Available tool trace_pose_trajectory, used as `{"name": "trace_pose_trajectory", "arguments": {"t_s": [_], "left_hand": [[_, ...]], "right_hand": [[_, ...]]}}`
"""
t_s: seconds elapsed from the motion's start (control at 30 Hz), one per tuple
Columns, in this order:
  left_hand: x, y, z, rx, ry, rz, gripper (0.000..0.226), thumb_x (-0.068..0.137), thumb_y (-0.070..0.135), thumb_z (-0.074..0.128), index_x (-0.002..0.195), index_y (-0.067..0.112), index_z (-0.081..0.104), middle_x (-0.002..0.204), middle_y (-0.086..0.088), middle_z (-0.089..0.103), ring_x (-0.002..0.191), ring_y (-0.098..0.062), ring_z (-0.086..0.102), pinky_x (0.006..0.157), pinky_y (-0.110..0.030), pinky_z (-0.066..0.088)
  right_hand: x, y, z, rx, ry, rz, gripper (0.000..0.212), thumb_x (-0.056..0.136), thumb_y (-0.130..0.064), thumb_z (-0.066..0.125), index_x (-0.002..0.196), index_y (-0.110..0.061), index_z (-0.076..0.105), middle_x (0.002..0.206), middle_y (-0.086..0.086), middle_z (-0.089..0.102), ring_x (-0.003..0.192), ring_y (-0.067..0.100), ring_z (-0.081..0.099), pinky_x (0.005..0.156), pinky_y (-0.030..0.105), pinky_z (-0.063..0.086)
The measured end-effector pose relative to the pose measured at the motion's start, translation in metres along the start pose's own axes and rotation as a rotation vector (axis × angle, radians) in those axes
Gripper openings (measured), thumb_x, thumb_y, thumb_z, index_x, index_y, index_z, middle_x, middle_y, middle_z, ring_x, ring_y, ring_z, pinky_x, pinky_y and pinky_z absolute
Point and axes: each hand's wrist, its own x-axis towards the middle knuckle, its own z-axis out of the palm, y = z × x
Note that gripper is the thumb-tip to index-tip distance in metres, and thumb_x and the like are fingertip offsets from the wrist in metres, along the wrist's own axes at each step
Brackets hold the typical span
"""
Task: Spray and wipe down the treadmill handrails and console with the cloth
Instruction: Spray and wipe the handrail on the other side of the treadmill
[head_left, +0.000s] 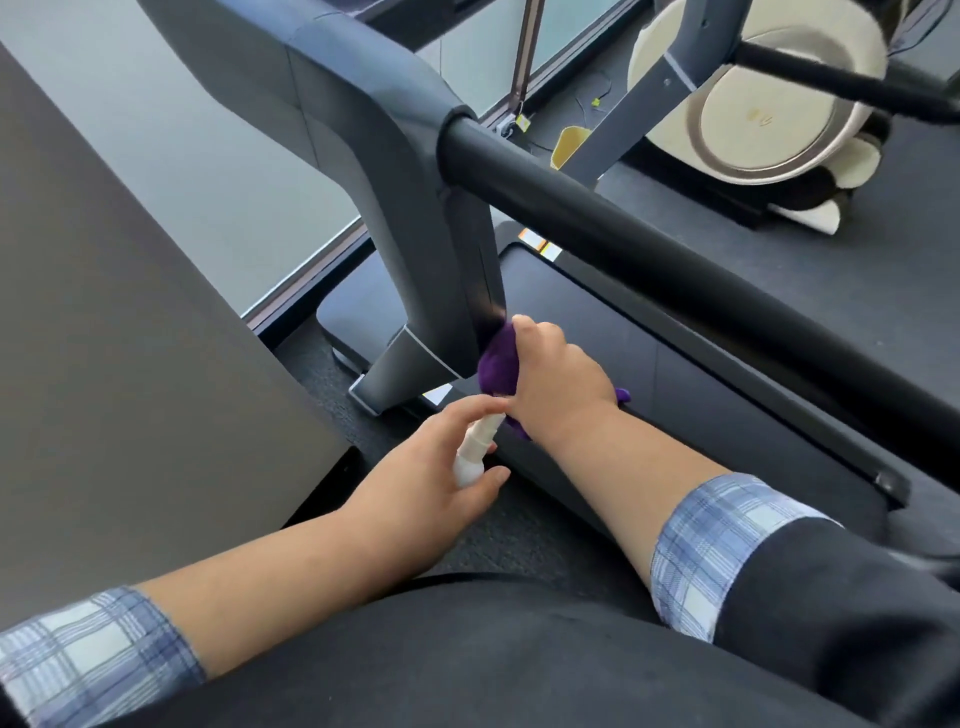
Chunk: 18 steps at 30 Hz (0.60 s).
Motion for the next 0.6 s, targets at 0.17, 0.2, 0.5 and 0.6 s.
{"name": "trace_pose_trajectory", "arguments": {"t_s": [0.17,0.2,0.5,0.6], "left_hand": [[0.021,0.019,0.026,0.015,-0.136,0.085,0.055,0.085,0.038,0.068,0.124,0.061,0.038,0.116,0.024,0.055,0.109,0.0,0.056,0.088,-0.026,0.047],[0.026,0.022,0.031,0.022,-0.162,0.102,0.055,0.085,0.038,0.068,0.124,0.061,0.038,0.115,0.025,0.055,0.109,-0.001,0.056,0.089,-0.027,0.047],[0.049,0.055,0.08,0.023,-0.315,0.263,0.058,0.086,0.034,0.07,0.121,0.065,0.036,0.112,0.033,0.056,0.099,0.009,0.058,0.073,-0.002,0.04],[0.053,0.066,0.091,0.022,-0.333,0.282,0.057,0.083,0.042,0.068,0.12,0.068,0.034,0.112,0.037,0.053,0.094,0.01,0.058,0.065,-0.008,0.043]], "right_hand": [[-0.033,0.034,-0.014,0.035,-0.053,0.047,0.06,0.083,-0.044,0.065,0.133,-0.023,0.039,0.117,0.007,0.055,0.103,0.033,0.062,0.076,0.045,0.051],[-0.043,0.043,-0.015,0.042,-0.055,0.068,0.061,0.082,-0.047,0.066,0.132,-0.024,0.04,0.117,0.005,0.055,0.103,0.032,0.061,0.077,0.045,0.05],[-0.142,0.127,-0.042,-0.026,-0.096,0.359,0.067,0.066,-0.052,0.071,0.126,-0.034,0.046,0.112,-0.004,0.056,0.098,0.025,0.06,0.082,0.04,0.048],[-0.168,0.146,-0.057,-0.034,-0.139,0.409,0.054,0.069,-0.039,0.074,0.117,-0.03,0.051,0.111,-0.004,0.057,0.099,0.026,0.061,0.078,0.034,0.044]]}}
